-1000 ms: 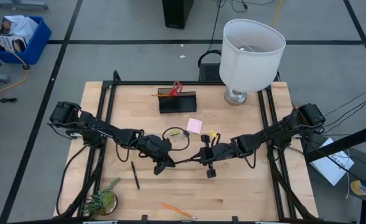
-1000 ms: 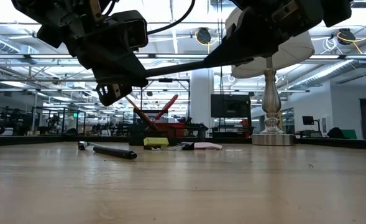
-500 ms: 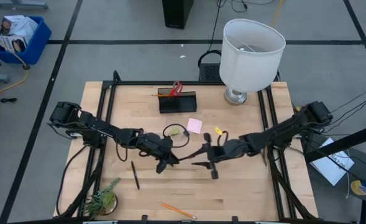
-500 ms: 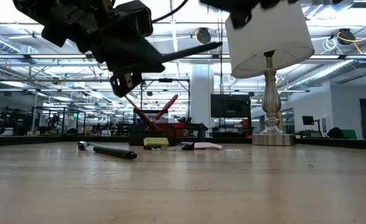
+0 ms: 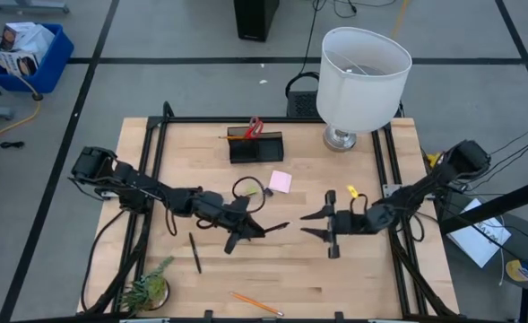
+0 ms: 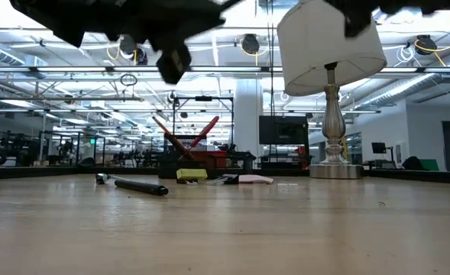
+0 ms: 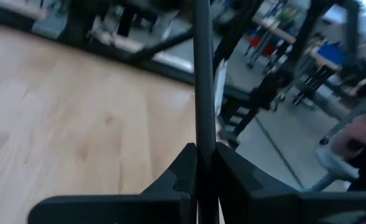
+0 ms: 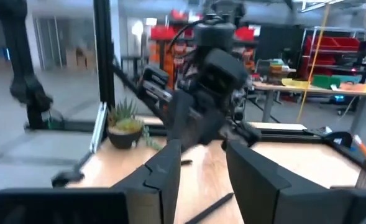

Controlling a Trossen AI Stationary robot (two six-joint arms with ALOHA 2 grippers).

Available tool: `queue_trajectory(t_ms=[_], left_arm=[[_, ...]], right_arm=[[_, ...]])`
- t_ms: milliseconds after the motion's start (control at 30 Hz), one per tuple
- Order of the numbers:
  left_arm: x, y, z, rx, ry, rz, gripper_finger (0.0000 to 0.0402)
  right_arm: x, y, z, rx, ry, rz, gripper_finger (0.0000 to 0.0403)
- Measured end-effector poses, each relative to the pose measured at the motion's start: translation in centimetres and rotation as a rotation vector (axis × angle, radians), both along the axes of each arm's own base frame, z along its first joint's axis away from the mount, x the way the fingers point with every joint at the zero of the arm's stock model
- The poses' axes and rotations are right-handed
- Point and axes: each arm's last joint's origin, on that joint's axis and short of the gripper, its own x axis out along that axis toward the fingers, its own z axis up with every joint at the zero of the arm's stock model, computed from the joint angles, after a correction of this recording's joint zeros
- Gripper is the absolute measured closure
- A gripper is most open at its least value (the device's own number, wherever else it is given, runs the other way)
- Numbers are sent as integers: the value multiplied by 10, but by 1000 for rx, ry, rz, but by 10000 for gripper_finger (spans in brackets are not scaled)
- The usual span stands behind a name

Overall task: Pick and place office supplies into organizer
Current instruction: Put the black pen into the black desk organizer

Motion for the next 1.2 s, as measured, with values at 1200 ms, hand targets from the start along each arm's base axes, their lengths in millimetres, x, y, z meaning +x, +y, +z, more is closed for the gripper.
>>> queue_trajectory(t_ms=[1200], left_arm=[[2,3,11,34,-129,25,362]], right_arm=[[68,-31,-18,112,-245,179,219]])
